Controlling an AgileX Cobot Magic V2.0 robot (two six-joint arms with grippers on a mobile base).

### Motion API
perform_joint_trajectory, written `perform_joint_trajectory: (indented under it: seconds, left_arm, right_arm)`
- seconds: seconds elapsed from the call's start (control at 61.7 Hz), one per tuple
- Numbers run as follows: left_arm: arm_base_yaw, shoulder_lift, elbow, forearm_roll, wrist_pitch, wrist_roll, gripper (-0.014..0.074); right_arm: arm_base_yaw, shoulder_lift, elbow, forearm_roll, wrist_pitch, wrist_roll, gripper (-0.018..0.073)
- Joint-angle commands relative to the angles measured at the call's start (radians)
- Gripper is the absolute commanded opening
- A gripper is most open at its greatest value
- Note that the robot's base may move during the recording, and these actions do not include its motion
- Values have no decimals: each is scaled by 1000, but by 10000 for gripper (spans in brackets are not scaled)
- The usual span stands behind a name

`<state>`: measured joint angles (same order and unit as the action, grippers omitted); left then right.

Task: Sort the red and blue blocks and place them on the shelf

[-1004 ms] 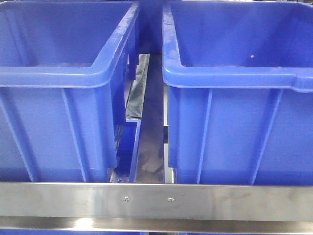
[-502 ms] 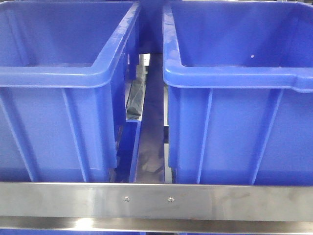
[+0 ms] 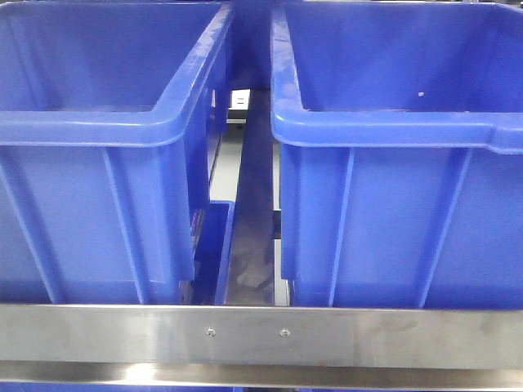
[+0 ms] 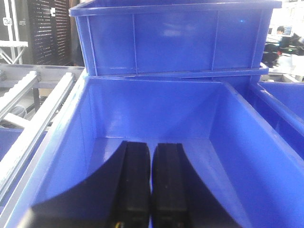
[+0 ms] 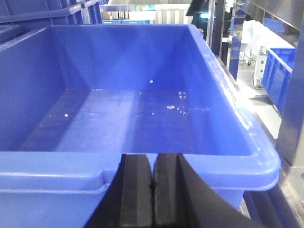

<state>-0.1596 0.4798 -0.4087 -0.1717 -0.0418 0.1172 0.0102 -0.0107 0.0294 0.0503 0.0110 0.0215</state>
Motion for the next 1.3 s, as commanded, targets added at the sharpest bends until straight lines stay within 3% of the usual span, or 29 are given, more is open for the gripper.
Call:
perform_joint_trajectory:
  seconds: [0.0,0.502,0.713,0.794,0.875,1.182,1.28]
  left_arm:
    - [2,1,-29,-6,-85,2,122]
    - [22,-14,25,-4,-107,2,122]
    - [83,-169,146,24,-19,-18,122]
    - [119,-255,203,103,-13,-100,123]
    - [151,-331,263,111,-13,-136,123]
    - [159,-502,445,98,-50,-134,123]
    - [157,-502,441,98,-2,-131,122]
  right_arm:
    - [1,-20,-22,0,-84,-3,22]
    - [1,-20,-22,0,-84,-3,22]
    - [1,-20,-22,0,-83,-3,22]
    - [1,-20,-22,0,-83,-3,22]
    - [1,-20,-22,0,-83,-3,22]
    - [1,-20,-22,0,-83,-3,22]
    - [1,-20,-22,0,-83,-3,22]
